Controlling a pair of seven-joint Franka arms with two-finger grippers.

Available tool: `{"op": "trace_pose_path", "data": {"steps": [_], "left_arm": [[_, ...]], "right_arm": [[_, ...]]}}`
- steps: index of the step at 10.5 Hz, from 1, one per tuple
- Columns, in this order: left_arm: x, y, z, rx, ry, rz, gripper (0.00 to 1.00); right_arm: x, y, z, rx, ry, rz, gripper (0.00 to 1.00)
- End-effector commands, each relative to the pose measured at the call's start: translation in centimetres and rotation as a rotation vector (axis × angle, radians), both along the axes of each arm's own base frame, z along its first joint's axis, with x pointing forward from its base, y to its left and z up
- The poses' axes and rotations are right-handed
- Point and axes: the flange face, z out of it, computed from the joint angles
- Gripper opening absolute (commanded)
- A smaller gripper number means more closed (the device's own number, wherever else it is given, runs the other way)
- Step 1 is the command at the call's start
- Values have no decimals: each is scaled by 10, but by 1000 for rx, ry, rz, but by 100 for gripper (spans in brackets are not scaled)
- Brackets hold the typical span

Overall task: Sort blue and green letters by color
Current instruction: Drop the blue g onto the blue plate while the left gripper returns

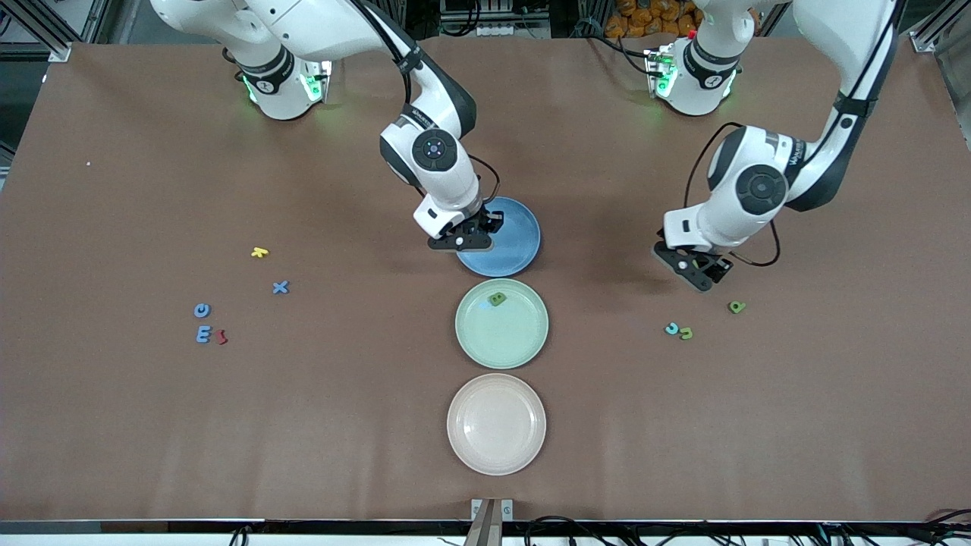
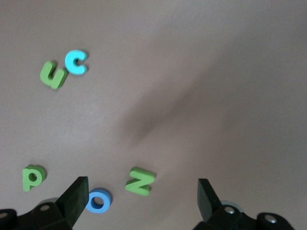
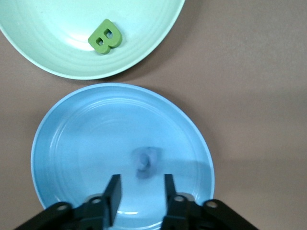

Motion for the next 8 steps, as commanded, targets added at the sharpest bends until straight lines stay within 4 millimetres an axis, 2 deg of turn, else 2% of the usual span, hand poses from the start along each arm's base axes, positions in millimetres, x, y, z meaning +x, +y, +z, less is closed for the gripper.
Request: {"op": "trace_pose_path", "data": {"steps": [1, 3, 4, 5, 6, 8], "left_arm": [[-22, 7, -16, -14, -40, -67, 96], [-26, 5, -22, -10, -54, -98, 92], [-29, 8, -33, -6, -60, -124, 90], [-26, 21, -40, 2, -81, -144, 89], [-24, 30, -45, 10, -92, -164, 83], [-30, 29, -51, 2, -103, -175, 80]], "right_arm": [[1, -3, 10, -39, 68, -56, 100], [12, -19, 24, -57, 74, -80, 100], [24, -39, 27, -94, 108, -111, 100], [44, -66, 30, -121, 119, -147, 100], [64, -93, 33, -125, 126, -193, 100], [100, -148, 46, -121, 121, -233, 100]]}}
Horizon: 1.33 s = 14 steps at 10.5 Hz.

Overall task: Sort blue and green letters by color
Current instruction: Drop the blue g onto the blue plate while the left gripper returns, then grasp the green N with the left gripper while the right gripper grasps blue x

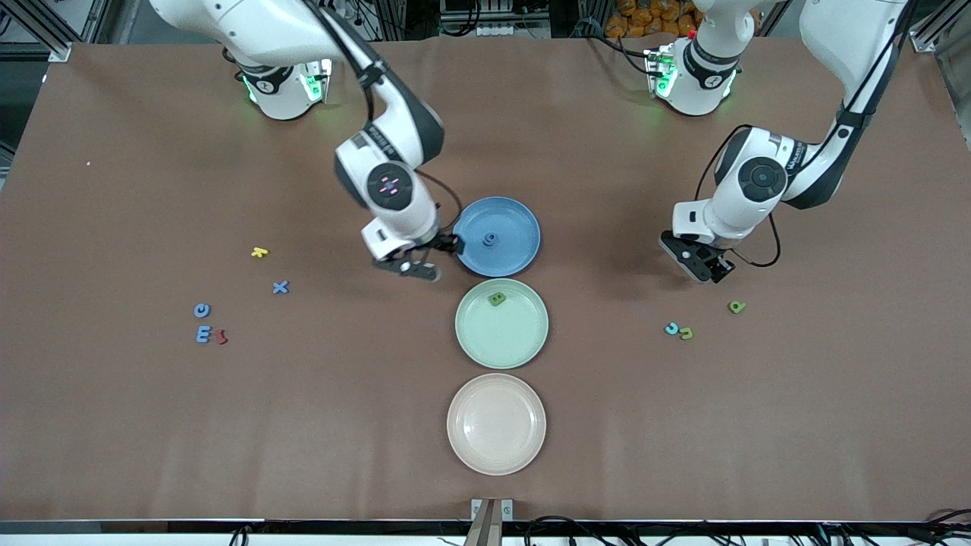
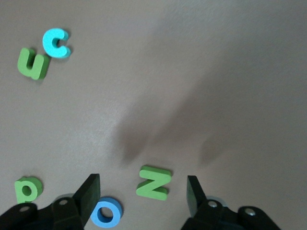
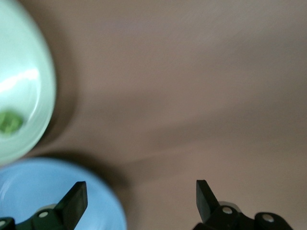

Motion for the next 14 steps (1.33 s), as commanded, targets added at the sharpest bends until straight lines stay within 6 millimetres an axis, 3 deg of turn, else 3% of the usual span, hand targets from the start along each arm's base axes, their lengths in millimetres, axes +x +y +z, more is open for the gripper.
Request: {"op": "trace_pose_path", "data": {"steps": [1, 3, 5, 7, 9, 11, 13, 14], "left_arm": [[-11, 1, -12, -24, -30, -20, 79], [-14, 8, -19, -35, -25, -5, 78], [-19, 15, -23, -36, -17, 4, 76], [-20, 24, -26, -28, -23, -7, 74], [-22, 23, -31, -36, -20, -12, 72], [-20, 22, -31, -40, -24, -11, 72], [-20, 21, -34, -45, -21, -11, 71], [-21, 20, -37, -53, -22, -11, 67]], "right_arm": [[46, -87, 22, -12, 13, -52, 100], [77, -156, 27, -3, 4, -66, 100], [97, -214, 33, 13, -22, 33, 100], [101, -268, 37, 12, -49, 103, 100], [89, -310, 27, 19, -118, 197, 100], [58, -334, -5, 7, -170, 238, 100], [38, -340, -25, 3, -166, 251, 100], [29, -340, -34, 1, -184, 250, 100]]}}
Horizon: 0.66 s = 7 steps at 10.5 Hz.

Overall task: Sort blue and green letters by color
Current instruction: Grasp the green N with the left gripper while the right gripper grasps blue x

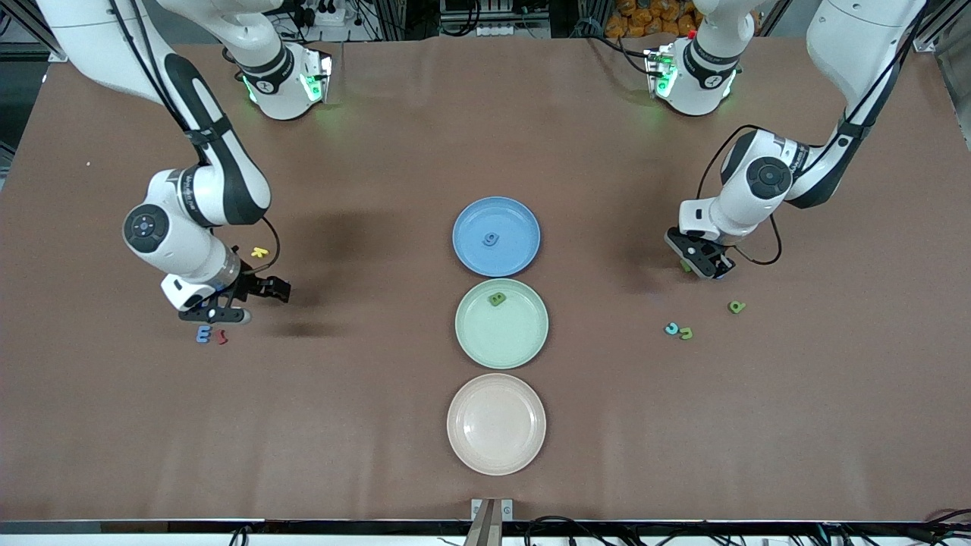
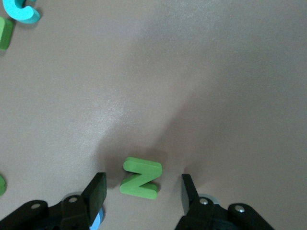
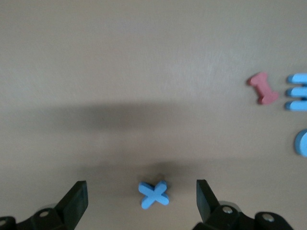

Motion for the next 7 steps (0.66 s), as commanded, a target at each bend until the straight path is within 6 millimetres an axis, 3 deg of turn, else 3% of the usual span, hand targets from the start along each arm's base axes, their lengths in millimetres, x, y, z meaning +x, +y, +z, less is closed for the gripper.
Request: {"op": "trace_pose_path", "data": {"steps": [1, 2, 4, 5, 6, 7], "left_arm": [[0, -2, -4, -17, -22, -12, 64], [0, -2, -5, -18, -22, -13, 63], [-1, -1, -7, -21, -21, -8, 49], [1, -1, -6, -21, -24, -8, 35], [2, -2, -5, -22, -27, -9, 12], [5, -2, -2, -21, -36, -6, 0]], "right_arm": [[-35, -3, -13, -11, -48, 24, 100], [-42, -2, -19, -11, -46, 24, 100], [-52, -3, -33, -11, -57, 23, 100], [-56, -3, -43, -10, -54, 22, 100], [-56, -3, -44, -10, -54, 22, 100], [-58, -3, -46, -10, -50, 22, 100]]}}
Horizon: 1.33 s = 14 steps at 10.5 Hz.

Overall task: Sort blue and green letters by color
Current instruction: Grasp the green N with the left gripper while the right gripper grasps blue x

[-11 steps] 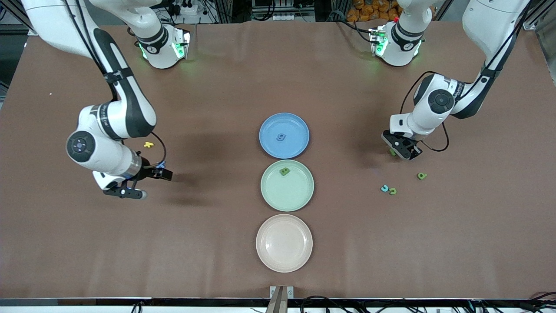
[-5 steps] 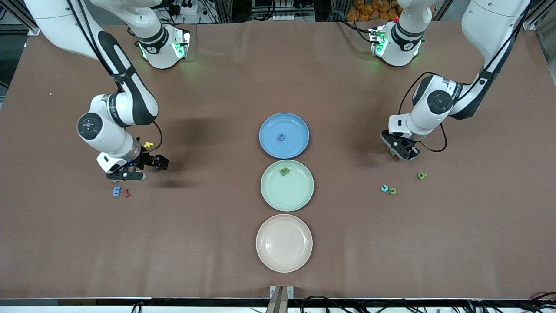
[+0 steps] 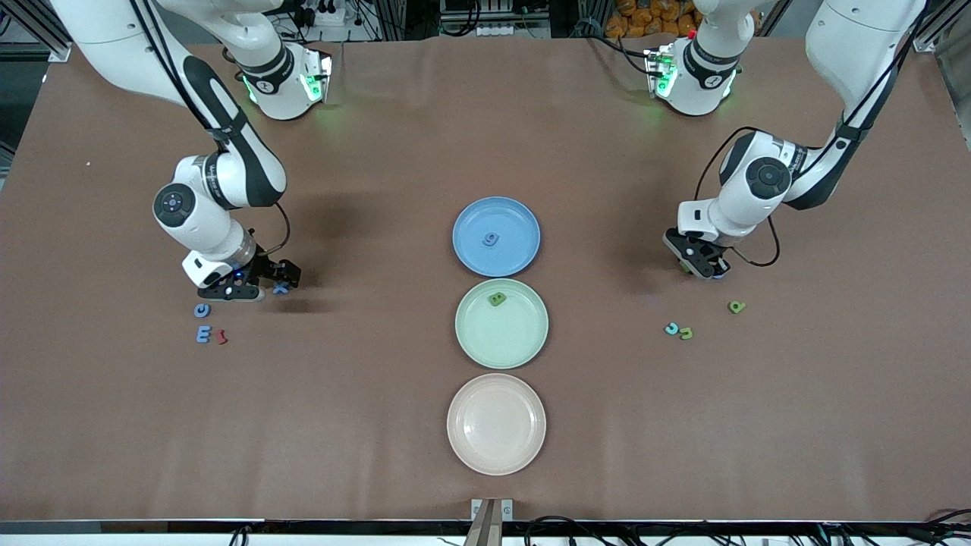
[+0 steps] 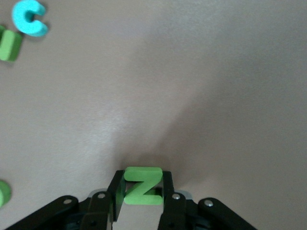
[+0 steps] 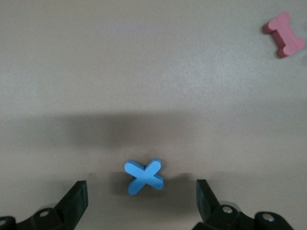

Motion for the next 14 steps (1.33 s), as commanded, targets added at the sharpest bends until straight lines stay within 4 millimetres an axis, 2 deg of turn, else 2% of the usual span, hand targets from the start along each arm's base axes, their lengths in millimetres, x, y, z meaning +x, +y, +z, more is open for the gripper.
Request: {"op": "trace_pose_path", "data": {"steps": [1, 2, 3, 4, 6, 9, 11, 12, 14], "left_arm": [[5, 4, 4, -1, -29, 2, 0], [10, 11, 9, -1, -40, 20, 0], [16, 14, 13, -5, -53, 35, 0], [23, 9, 23, -10, -76, 69, 0], [33, -51, 44, -49, -84, 155, 0], [55, -147, 89, -70, -51, 318, 0], [68, -204, 111, -147, -4, 382, 0], [74, -225, 115, -177, 7, 401, 0], [81, -271, 108, -231, 41, 464, 0]], "right_arm": [[-8, 3, -6, -5, 2, 22, 98], [-8, 3, -10, -4, -10, 22, 84], [-9, 5, -17, -3, -18, 25, 75], [-9, 6, -21, -3, -22, 26, 63], [-8, 6, -20, -2, -25, 26, 42], [-6, 6, -17, 0, -31, 9, 30], [-4, 6, -15, 1, -32, 5, 25], [-1, 6, -11, 1, -37, 5, 23], [3, 11, 3, 6, -36, -3, 22]]}}
